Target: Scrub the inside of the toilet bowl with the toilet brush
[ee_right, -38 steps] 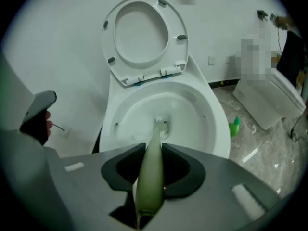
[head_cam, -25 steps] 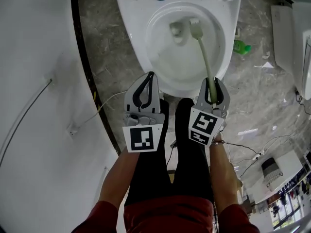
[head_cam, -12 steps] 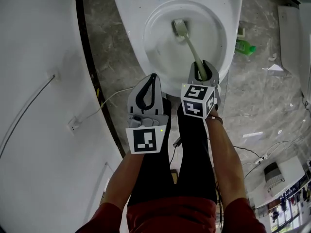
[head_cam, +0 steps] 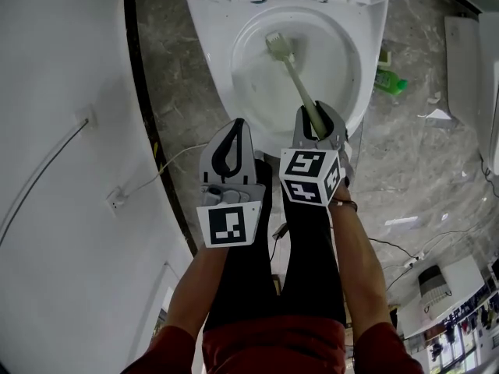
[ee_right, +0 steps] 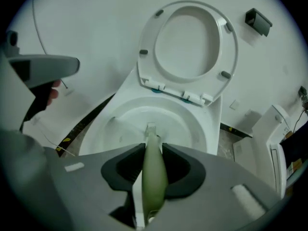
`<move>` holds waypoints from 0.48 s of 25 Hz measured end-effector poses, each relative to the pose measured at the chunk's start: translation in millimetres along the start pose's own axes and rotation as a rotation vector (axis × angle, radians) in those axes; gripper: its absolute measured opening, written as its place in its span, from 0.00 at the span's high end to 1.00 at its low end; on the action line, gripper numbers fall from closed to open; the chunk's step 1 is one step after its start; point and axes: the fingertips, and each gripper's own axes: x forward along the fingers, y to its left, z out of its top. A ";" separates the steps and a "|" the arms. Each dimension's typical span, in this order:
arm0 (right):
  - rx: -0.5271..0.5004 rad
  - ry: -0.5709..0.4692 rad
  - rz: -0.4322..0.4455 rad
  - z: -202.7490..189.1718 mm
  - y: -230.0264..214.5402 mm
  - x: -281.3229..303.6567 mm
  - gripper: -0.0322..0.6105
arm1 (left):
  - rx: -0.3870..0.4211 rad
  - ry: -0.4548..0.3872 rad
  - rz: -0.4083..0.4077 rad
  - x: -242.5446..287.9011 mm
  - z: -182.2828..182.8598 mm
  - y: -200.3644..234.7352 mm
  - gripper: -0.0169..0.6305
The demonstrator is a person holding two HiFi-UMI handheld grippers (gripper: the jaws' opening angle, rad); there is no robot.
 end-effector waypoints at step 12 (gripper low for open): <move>0.288 -0.022 -0.050 11.5 -52.1 -31.1 0.76 | 0.015 -0.021 -0.040 5.0 14.3 -10.5 0.97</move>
